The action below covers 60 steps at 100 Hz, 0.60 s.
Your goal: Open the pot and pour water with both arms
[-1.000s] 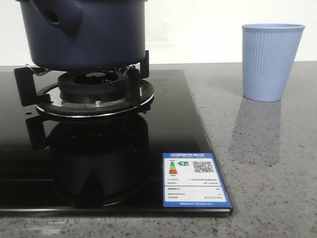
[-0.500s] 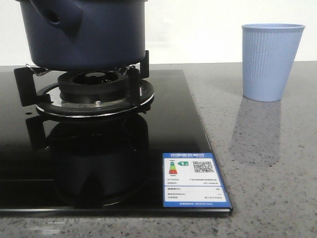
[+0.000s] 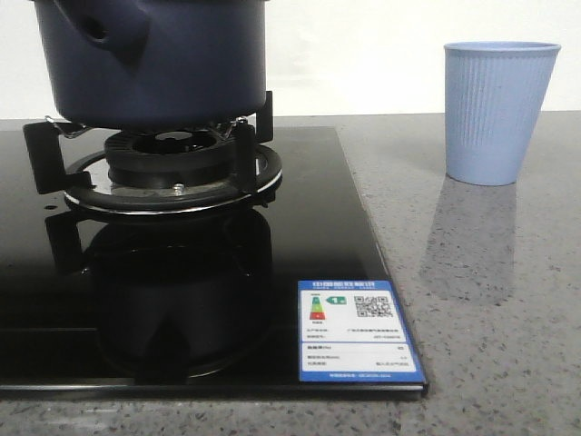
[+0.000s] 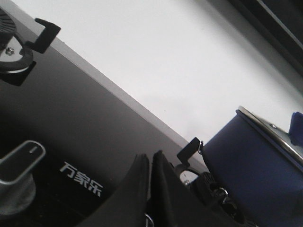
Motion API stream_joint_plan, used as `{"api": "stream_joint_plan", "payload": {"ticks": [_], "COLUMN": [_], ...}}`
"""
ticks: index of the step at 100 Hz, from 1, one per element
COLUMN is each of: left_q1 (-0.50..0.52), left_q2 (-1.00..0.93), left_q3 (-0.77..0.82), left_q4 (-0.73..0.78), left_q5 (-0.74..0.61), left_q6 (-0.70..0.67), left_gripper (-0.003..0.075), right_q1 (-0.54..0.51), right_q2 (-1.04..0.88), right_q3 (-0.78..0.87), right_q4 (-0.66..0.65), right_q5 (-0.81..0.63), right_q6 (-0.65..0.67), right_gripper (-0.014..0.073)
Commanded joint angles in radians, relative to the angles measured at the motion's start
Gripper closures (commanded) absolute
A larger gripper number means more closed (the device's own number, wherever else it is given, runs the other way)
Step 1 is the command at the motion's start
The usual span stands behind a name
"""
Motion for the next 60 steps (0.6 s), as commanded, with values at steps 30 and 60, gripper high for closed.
{"api": "stream_joint_plan", "payload": {"ticks": [30,60], "left_q1": [-0.006,-0.173], "left_q2": [0.182,0.387], "left_q3": [-0.395,-0.532], "left_q4": [0.221,0.219], "left_q5": [0.258,0.269], "left_q6": [0.2,0.358], "left_gripper": [0.0739,0.0738], "right_q1": [-0.001,-0.001], "right_q2": [0.255,0.534], "right_q3": [-0.34,-0.54], "right_q4": [-0.166,-0.175], "right_q5": [0.233,0.336], "right_q6": [-0.057,-0.199], "right_gripper": [0.0648,0.065]}}
